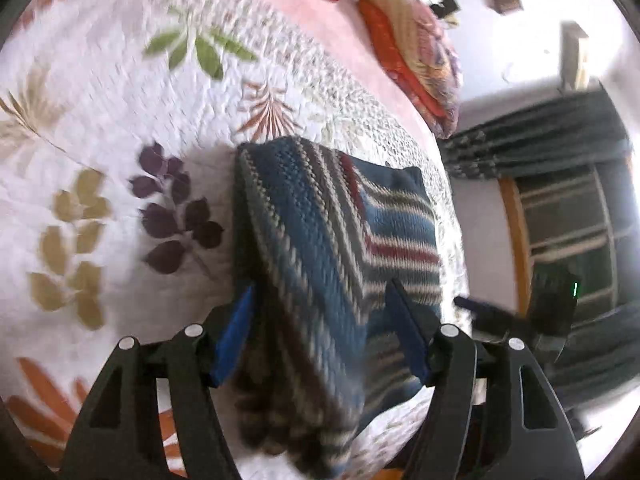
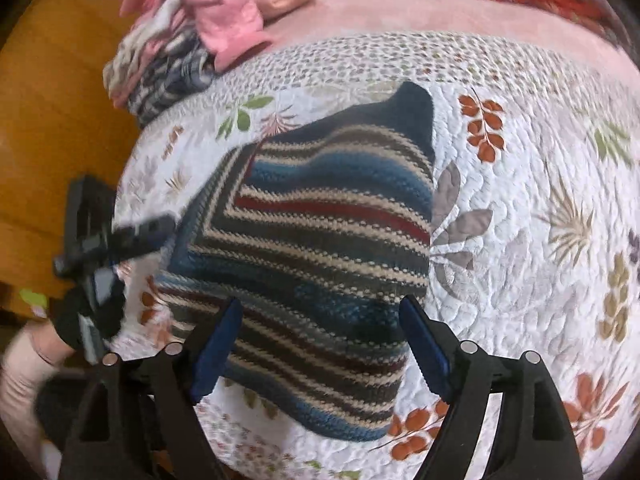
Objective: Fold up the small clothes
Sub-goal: 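Lower the folded sweater onto the bedspread with both tools and release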
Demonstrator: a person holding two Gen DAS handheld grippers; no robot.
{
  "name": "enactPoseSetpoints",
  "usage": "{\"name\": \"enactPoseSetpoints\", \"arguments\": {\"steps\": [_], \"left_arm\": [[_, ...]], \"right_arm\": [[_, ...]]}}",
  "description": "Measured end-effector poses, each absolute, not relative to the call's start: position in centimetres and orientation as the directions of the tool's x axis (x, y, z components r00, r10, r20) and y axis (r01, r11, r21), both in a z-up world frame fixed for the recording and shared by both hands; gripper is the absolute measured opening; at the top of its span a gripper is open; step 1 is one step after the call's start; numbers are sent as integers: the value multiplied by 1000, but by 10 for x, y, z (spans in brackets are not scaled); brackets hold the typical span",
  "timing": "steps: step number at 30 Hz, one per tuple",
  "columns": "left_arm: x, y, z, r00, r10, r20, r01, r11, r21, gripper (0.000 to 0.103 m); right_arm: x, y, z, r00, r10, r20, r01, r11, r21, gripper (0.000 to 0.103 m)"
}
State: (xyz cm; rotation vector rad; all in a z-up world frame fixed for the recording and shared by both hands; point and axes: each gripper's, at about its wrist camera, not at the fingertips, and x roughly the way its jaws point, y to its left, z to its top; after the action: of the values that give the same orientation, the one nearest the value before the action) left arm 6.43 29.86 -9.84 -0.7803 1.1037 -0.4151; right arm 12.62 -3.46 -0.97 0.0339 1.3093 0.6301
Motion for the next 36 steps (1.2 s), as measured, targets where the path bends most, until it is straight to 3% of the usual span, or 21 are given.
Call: {"name": "enactPoseSetpoints", "arguments": {"steps": [3,5,7,8,11,13,17,21,26,31,36], "left_arm": [[77,286,-103,409,-656,-635,-53,677,-734,59],[78,278,-93,449,-615,-648,4,727,-687,28],[71,274,-77,521,-557,-647,83,787,-611,15],[67,272,-69,556,-525,-644,122,818,-562,13],[61,262,-60,604,-449,-658,208,886,-414,13],[69,261,-80,548,-412,-728,178,908,-379,16],[74,285,-95,513,-445,-734,104,881,-462,39],[58,308,-60,599,-448,-664,85,860,-504,39],[21,291,-29,606,-513,-608,170,830,-532,40],[-5,243,-44,502,-567,-654,232,816,-529,41],[-4,233,-76,451,-513,-730,216,857,-468,41]], "right_arm": [[124,-21,-20,104,427,-898,-448,827,341,81],[125,-15,-26,99,413,-905,-460,826,327,81],[123,-15,-28,101,402,-910,-469,826,312,82],[123,-17,-29,103,400,-911,-473,825,309,82],[124,-19,-35,97,401,-911,-465,827,314,82],[125,-20,-40,95,387,-917,-459,834,305,82],[127,-17,-42,97,382,-919,-452,840,301,83],[127,-25,-31,85,426,-901,-428,832,353,82],[111,-28,-9,57,498,-866,-443,790,425,82],[83,-20,-14,15,509,-861,-437,778,452,82],[69,-21,-49,9,444,-896,-383,829,408,82]]}}
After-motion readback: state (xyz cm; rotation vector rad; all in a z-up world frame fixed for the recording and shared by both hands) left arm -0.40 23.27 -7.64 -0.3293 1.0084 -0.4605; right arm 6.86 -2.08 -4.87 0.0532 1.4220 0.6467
